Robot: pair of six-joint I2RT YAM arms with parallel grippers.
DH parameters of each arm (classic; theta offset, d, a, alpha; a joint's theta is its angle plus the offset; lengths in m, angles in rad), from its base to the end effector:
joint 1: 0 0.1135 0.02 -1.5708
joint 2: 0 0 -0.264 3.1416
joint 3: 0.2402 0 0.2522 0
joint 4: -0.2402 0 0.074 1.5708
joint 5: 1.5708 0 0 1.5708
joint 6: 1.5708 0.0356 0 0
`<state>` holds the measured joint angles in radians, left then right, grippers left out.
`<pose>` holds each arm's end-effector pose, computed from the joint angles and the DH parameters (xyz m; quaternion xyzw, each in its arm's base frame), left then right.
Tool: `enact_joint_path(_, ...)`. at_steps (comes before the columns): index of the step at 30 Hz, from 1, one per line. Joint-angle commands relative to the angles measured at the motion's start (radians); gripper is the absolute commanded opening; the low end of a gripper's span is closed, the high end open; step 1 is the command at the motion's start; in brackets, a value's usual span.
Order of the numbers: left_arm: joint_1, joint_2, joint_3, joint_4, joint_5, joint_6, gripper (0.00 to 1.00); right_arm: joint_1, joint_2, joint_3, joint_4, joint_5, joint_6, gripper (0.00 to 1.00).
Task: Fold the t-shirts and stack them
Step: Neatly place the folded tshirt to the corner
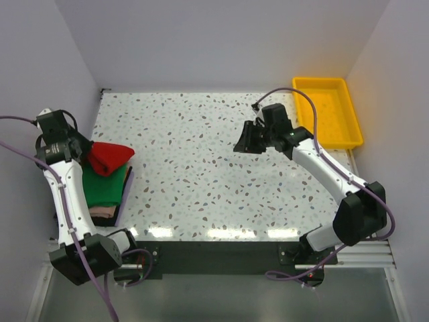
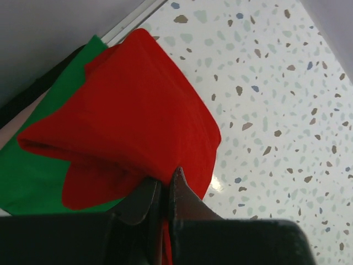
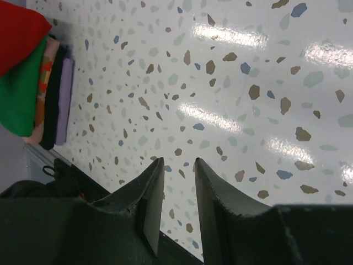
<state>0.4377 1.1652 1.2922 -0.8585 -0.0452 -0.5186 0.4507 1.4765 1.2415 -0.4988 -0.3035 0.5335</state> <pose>0.2101 0.1001 0.3734 -0.4283 0.8064 0.0041 0.4078 0.2902 0.1522 0.3053 -0.0240 0.9050 0.3115 0.2888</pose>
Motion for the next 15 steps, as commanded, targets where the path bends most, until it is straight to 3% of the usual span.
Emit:
enact_joint_path(1,0.015,-0.084,-0.076,0.012,-0.105,0.008,0.00,0.016,-0.062,-0.017,-0.026,0.009,-0.032,0.33)
enact_joint_path(3,0.016,-0.126,-0.128,0.004,-0.177,-0.003,0.00,0.022,-0.070,-0.037,-0.026,0.006,-0.036,0.33)
enact_joint_path(6,0.016,-0.176,-0.160,-0.002,-0.278,-0.012,0.13,0.032,-0.084,-0.063,-0.026,0.009,-0.041,0.33)
enact_joint_path(7,0.016,-0.183,-0.159,-0.008,-0.298,-0.015,0.33,0.034,-0.091,-0.069,-0.026,0.007,-0.043,0.33)
enact_joint_path(9,0.016,-0.197,-0.157,-0.033,-0.355,-0.029,0.64,0.040,-0.091,-0.079,-0.026,0.004,-0.043,0.33)
enact_joint_path(10,0.016,-0.205,-0.162,-0.039,-0.364,-0.052,0.87,0.045,-0.091,-0.080,-0.029,-0.003,-0.044,0.33)
enact_joint_path(11,0.016,-0.213,-0.165,-0.036,-0.367,-0.061,0.96,0.048,-0.091,-0.082,-0.030,-0.003,-0.047,0.33)
enact_joint_path(15,0.016,-0.248,-0.172,0.019,-0.210,-0.049,1.00,0.052,-0.111,-0.086,-0.044,0.017,-0.053,0.33)
